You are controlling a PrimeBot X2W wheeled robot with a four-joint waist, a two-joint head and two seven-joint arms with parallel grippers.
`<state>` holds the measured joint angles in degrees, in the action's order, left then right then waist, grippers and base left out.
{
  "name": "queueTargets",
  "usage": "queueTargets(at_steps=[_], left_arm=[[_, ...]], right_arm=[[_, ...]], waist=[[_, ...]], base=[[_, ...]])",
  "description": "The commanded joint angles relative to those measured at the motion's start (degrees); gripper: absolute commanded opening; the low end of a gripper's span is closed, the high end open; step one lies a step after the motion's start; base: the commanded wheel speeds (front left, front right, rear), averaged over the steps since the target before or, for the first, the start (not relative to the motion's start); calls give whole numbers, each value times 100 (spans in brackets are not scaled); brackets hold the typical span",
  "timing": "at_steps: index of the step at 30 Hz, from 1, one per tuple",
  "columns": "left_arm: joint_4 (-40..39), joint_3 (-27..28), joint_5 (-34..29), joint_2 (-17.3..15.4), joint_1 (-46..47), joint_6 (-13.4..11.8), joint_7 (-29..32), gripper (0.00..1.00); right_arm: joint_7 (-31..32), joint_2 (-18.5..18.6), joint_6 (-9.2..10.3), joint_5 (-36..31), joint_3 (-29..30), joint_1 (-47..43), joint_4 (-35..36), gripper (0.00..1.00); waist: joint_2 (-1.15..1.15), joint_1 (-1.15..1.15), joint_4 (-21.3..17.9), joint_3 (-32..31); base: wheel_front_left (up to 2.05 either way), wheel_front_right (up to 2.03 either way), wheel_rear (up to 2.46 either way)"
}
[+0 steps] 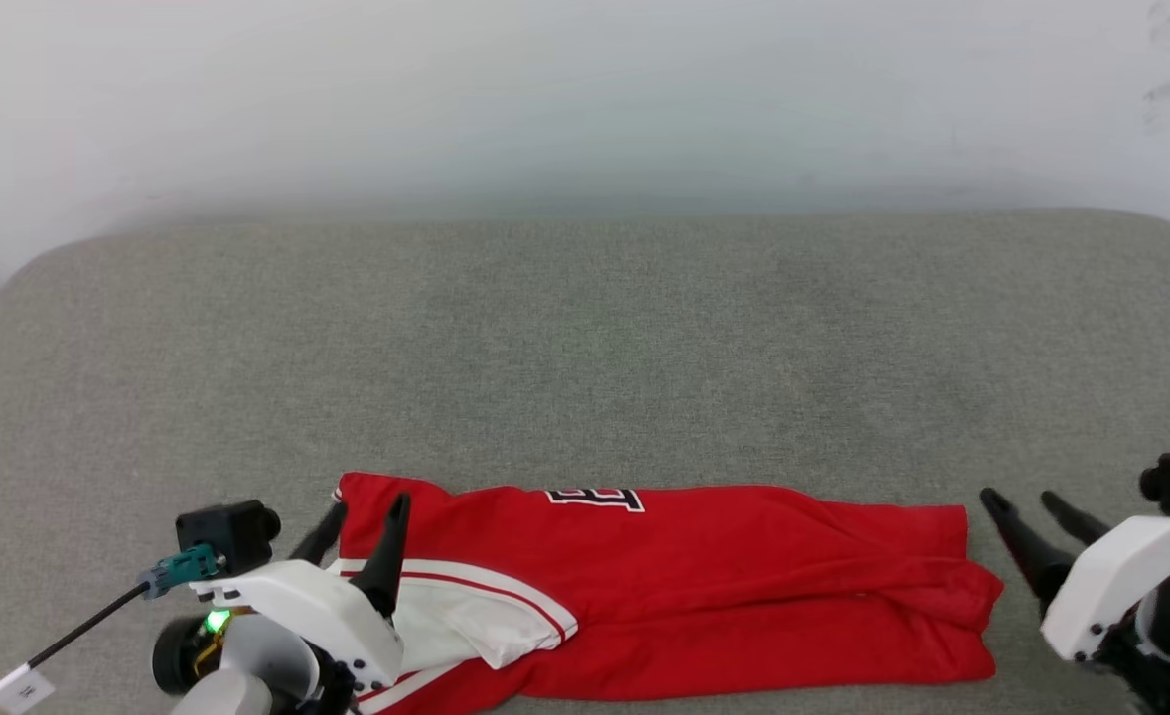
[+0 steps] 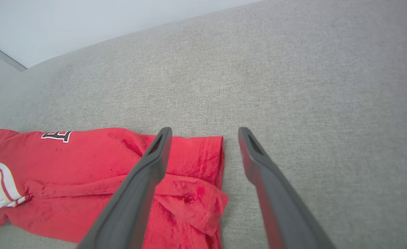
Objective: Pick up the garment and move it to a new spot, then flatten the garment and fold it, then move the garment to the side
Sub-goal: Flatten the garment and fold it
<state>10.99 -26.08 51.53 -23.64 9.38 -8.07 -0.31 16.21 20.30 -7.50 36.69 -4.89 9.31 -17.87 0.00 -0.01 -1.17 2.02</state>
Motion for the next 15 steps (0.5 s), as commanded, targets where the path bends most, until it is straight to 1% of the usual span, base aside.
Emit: queueTargets(at_steps=[1, 3, 6, 10, 13, 15], left_arm=[[-81, -1, -129, -25, 80, -21, -143, 100], [-247, 23, -365, -35, 119, -95, -491, 100], [-473, 75, -757, -83, 155, -324, -946, 100], [-852, 139, -1183, -146, 145, -615, -1260, 100], [-1146, 204, -1370, -183, 96, -764, -1346, 100], [-1329, 223, -1470, -220, 70, -838, -1366, 100]], right_arm=[[62, 83, 2, -56, 72, -32, 55, 100], [292, 142, 2, -104, 239, 12, 203, 100], [784, 266, 1, -228, 548, 51, 308, 100], [1675, 362, 1, -407, 944, 9, 379, 100], [2189, 264, 2, -532, 1120, -34, 440, 100], [2411, 132, 1, -572, 1193, -20, 455, 100]], waist=[[0, 1, -32, -50], [0, 1, -43, -82], [0, 1, -4, -93], [0, 1, 140, -16], [0, 1, 286, 112], [0, 1, 386, 220]], base=[[0, 0, 0], [0, 0, 0], [0, 0, 0], [0, 0, 0], [0, 0, 0], [0, 0, 0]])
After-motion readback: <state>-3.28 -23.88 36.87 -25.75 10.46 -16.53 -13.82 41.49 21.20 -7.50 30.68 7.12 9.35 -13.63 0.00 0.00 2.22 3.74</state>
